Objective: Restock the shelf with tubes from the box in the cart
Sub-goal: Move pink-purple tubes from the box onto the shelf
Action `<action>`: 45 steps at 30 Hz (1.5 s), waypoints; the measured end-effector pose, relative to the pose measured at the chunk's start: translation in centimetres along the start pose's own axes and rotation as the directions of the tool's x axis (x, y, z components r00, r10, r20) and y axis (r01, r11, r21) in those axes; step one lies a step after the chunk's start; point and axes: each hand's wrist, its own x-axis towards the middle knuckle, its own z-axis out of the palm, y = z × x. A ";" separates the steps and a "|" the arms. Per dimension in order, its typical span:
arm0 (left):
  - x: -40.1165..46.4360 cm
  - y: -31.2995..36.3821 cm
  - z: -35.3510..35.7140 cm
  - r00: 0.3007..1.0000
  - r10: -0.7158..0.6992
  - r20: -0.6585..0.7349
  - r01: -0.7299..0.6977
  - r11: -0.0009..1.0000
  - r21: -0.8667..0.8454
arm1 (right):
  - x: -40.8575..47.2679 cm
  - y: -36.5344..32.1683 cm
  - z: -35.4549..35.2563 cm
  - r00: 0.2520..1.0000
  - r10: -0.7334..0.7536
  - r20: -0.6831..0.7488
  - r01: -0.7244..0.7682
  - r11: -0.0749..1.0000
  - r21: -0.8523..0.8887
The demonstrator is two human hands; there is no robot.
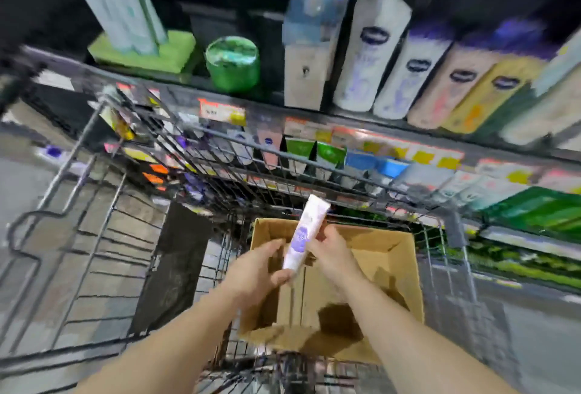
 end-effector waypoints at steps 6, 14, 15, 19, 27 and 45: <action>0.7 10.9 -2.9 0.990 0.139 -0.019 -0.140 0.974 -0.176 | -6.1 -6.8 -8.8 0.975 -0.171 -0.141 0.182 0.981 0.068; -1.6 30.0 -0.7 0.932 0.342 -0.124 -0.354 0.930 -0.097 | -15.6 -8.6 -25.5 0.849 -0.370 -0.378 0.406 0.914 0.018; -2.1 32.3 0.3 0.916 0.379 -0.132 -0.382 0.924 0.002 | -17.2 -8.1 -28.1 0.827 -0.388 -0.408 0.425 0.905 0.000; -4.0 42.2 6.2 0.842 0.517 -0.155 -0.451 0.831 0.325 | -23.0 -3.8 -39.3 0.766 -0.413 -0.493 0.454 0.890 -0.040; -6.5 61.0 18.3 0.687 0.720 -0.098 -0.563 0.613 0.554 | -34.6 4.1 -57.8 0.650 -0.396 -0.648 0.447 0.889 -0.096; 2.8 82.7 19.1 0.496 0.852 -0.168 -0.712 0.510 0.484 | -32.4 -2.5 -80.9 0.437 -0.495 -0.751 0.494 0.830 -0.260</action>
